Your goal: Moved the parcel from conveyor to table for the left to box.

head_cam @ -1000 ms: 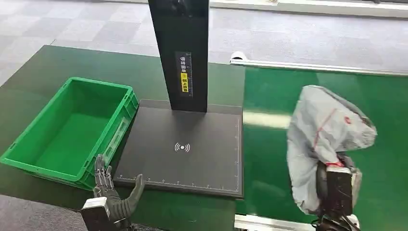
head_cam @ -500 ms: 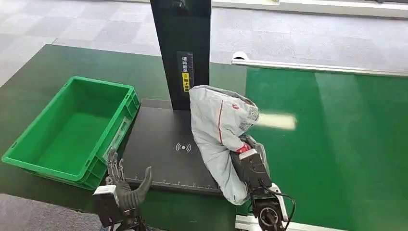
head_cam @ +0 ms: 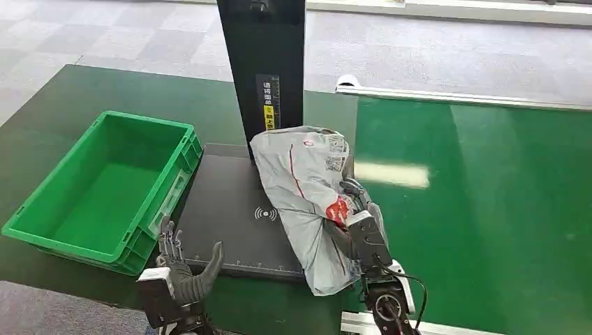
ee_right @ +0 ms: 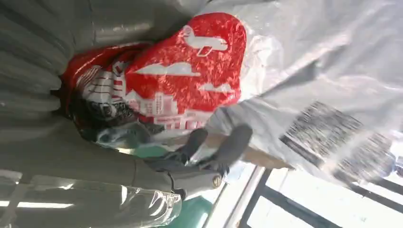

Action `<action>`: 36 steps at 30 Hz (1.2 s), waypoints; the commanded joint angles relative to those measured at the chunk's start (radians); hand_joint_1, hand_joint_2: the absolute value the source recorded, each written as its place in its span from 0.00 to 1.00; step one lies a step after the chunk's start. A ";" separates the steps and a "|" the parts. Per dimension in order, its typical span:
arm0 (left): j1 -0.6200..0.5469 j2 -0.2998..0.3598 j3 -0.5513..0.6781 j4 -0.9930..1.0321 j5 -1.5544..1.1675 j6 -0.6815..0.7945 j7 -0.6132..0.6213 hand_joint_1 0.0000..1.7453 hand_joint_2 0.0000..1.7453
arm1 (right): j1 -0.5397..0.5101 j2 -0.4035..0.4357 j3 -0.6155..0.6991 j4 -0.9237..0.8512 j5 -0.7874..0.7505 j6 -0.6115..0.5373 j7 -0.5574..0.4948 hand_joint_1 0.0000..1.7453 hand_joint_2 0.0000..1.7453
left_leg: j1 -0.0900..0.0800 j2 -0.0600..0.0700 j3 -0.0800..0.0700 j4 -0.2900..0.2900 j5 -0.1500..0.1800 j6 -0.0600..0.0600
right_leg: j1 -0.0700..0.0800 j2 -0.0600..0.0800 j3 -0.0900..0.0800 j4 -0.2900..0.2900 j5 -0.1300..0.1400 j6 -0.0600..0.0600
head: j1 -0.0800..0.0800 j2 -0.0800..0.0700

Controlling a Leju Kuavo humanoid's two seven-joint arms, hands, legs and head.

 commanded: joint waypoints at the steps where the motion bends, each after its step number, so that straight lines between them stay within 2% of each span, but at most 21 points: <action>1: 0.009 0.012 -0.023 0.037 -0.015 0.002 0.002 0.00 1.00 | -0.117 -0.075 -0.032 0.224 -0.001 0.009 -0.018 0.00 1.00 | -0.001 0.000 0.002 -0.003 0.001 0.001 | -0.001 0.000 0.003 -0.003 0.002 0.000 | 0.000 0.000; 7: 0.028 0.032 -0.022 0.010 -0.023 0.002 0.002 0.00 1.00 | -0.169 -0.078 -0.044 0.310 0.024 0.012 -0.057 0.00 1.00 | -0.001 0.001 0.002 -0.003 0.002 0.001 | -0.001 0.001 0.002 -0.003 0.002 0.000 | 0.000 0.000; 11: 0.062 0.033 0.016 -0.022 -0.098 0.002 0.002 0.00 1.00 | -0.209 -0.037 -0.070 0.430 0.012 0.037 -0.125 0.00 1.00 | -0.001 0.002 0.003 -0.003 0.001 0.001 | -0.001 0.003 0.002 -0.003 0.002 0.000 | 0.000 0.000; 14: 0.051 0.113 -0.076 -0.050 -0.148 0.002 0.002 0.00 1.00 | -0.205 -0.021 -0.072 0.460 0.018 0.029 -0.158 0.00 1.00 | -0.001 0.004 0.003 -0.004 0.001 0.001 | 0.000 0.004 0.002 -0.003 0.002 0.000 | 0.000 0.000; 16: 0.003 0.164 -0.146 -0.052 -0.143 0.002 0.002 0.00 1.00 | -0.190 -0.012 -0.084 0.434 -0.002 0.027 -0.211 0.00 1.00 | 0.000 0.001 0.002 -0.002 0.001 0.000 | 0.000 0.002 0.002 -0.002 0.001 -0.001 | 0.000 0.000; 17: -0.044 0.177 -0.183 -0.058 -0.152 -0.004 0.002 0.00 1.00 | -0.171 -0.005 -0.099 0.378 -0.036 0.026 -0.281 0.00 1.00 | -0.001 0.000 0.002 -0.003 0.001 0.000 | 0.000 0.000 0.001 -0.002 0.001 -0.001 | 0.000 0.000; 18: -0.074 0.168 -0.187 -0.032 -0.154 -0.011 0.002 0.00 1.00 | -0.164 -0.003 -0.100 0.344 -0.037 0.016 -0.291 0.00 1.00 | -0.001 -0.001 0.001 -0.002 0.001 0.000 | 0.000 -0.001 0.001 -0.001 0.001 -0.001 | 0.000 0.000; 19: -0.126 0.153 -0.197 0.007 -0.206 -0.022 0.002 0.00 1.00 | -0.140 0.006 -0.111 0.253 -0.051 -0.037 -0.346 0.00 1.00 | 0.000 -0.004 -0.001 -0.001 0.001 0.000 | 0.000 -0.003 0.000 0.000 0.000 -0.001 | 0.000 0.000; 21: -0.144 0.134 -0.183 0.023 -0.209 -0.031 0.002 0.00 1.00 | -0.128 0.002 -0.101 0.196 -0.049 -0.032 -0.301 0.00 1.00 | -0.001 -0.004 -0.003 0.000 0.002 0.000 | 0.000 -0.003 -0.002 0.001 0.000 0.000 | 0.000 0.000; 22: -0.144 0.134 -0.183 0.023 -0.209 -0.031 0.002 0.00 1.00 | -0.128 0.002 -0.101 0.196 -0.049 -0.032 -0.301 0.00 1.00 | -0.001 -0.005 -0.003 0.000 0.003 0.001 | -0.001 -0.005 -0.002 0.000 0.001 -0.001 | 0.000 0.000; 26: -0.134 0.137 -0.185 0.022 -0.217 -0.033 0.002 0.00 1.00 | -0.125 -0.003 -0.097 0.195 -0.050 -0.028 -0.297 0.00 1.00 | -0.001 0.001 0.002 -0.002 0.001 0.001 | -0.001 0.001 0.001 -0.001 0.001 0.000 | 0.000 0.000; 35: -0.129 0.139 -0.185 0.017 -0.219 -0.032 0.002 0.00 1.00 | -0.126 -0.004 -0.097 0.200 -0.050 -0.027 -0.297 0.00 1.00 | -0.001 -0.001 0.001 -0.002 0.002 0.001 | 0.000 -0.001 0.001 -0.002 0.001 -0.001 | 0.000 0.000; 36: -0.149 0.146 -0.199 0.015 -0.259 -0.017 0.002 0.00 1.00 | -0.123 0.007 -0.114 0.179 -0.076 -0.063 -0.365 0.00 1.00 | -0.001 0.000 0.001 -0.001 0.001 0.000 | 0.000 0.000 0.000 0.000 0.001 0.000 | 0.000 0.000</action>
